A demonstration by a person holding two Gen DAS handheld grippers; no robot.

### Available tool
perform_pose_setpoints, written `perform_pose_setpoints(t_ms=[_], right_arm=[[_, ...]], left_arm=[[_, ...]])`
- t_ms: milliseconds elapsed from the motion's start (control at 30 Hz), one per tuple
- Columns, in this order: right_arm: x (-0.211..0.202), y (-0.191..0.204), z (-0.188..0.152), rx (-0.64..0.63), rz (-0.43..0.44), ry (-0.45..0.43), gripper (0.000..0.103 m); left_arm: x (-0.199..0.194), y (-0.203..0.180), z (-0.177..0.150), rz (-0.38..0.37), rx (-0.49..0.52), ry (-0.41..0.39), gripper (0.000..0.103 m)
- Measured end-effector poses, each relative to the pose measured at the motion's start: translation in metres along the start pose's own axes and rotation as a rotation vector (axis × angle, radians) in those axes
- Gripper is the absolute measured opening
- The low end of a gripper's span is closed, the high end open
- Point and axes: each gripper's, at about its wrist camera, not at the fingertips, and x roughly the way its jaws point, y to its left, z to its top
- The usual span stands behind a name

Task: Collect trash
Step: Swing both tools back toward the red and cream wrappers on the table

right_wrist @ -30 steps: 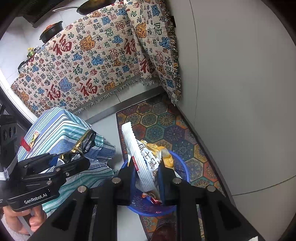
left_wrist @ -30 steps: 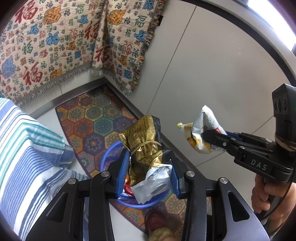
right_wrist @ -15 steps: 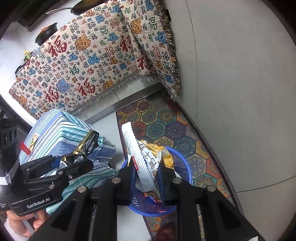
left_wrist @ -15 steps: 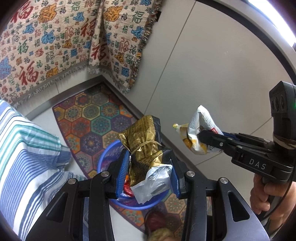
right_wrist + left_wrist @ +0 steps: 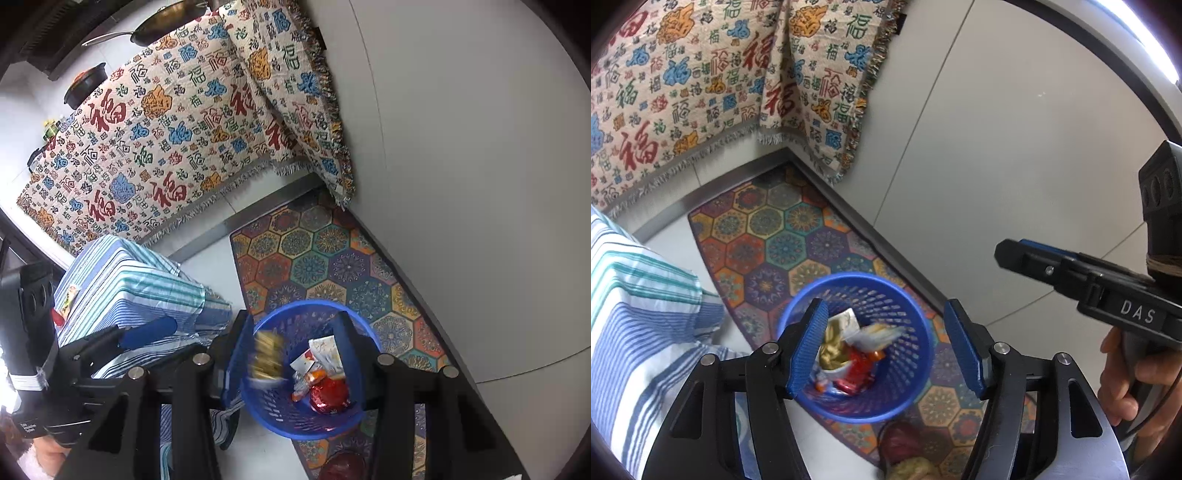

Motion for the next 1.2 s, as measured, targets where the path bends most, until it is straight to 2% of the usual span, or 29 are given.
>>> perform_pose_setpoints(t_ms=[100, 233, 300, 367, 567, 733, 800, 900, 1067, 1100, 1133, 1167, 1200], right_arm=[[-0.006, 0.004, 0.002, -0.023, -0.013, -0.024, 0.047], [-0.017, 0.023, 0.006, -0.097, -0.048, -0.092, 0.047], [-0.022, 0.042, 0.006, -0.152, -0.054, -0.135, 0.048], [-0.023, 0.063, 0.004, -0.203, -0.045, -0.156, 0.048], [-0.008, 0.159, -0.025, -0.383, 0.085, -0.136, 0.051], [0.017, 0.249, -0.070, -0.557, 0.207, -0.033, 0.051], [0.023, 0.277, -0.086, -0.627, 0.224, -0.016, 0.051], [0.025, 0.303, -0.102, -0.692, 0.233, -0.020, 0.051], [0.032, 0.312, -0.102, -0.666, 0.237, -0.002, 0.051], [0.033, 0.312, -0.102, -0.657, 0.236, -0.002, 0.051], [0.033, 0.312, -0.102, -0.651, 0.234, -0.003, 0.051], [0.034, 0.314, -0.101, -0.646, 0.231, -0.006, 0.051], [0.036, 0.316, -0.099, -0.640, 0.229, -0.009, 0.051]], left_arm=[[-0.012, 0.001, -0.003, -0.002, -0.003, -0.018, 0.070], [-0.049, 0.014, -0.016, 0.020, -0.012, -0.072, 0.074], [-0.075, 0.029, -0.030, 0.048, -0.030, -0.099, 0.081], [-0.097, 0.048, -0.046, 0.091, -0.048, -0.112, 0.083], [-0.168, 0.132, -0.105, 0.273, -0.150, -0.137, 0.085], [-0.220, 0.216, -0.134, 0.430, -0.283, -0.179, 0.085], [-0.233, 0.243, -0.132, 0.483, -0.303, -0.207, 0.086], [-0.231, 0.270, -0.113, 0.501, -0.266, -0.206, 0.087], [-0.204, 0.298, -0.074, 0.610, -0.197, -0.197, 0.087], [-0.201, 0.302, -0.070, 0.630, -0.193, -0.204, 0.080], [-0.202, 0.306, -0.070, 0.638, -0.186, -0.213, 0.067], [-0.201, 0.307, -0.069, 0.645, -0.174, -0.212, 0.038], [-0.204, 0.305, -0.071, 0.644, -0.169, -0.217, 0.033]])
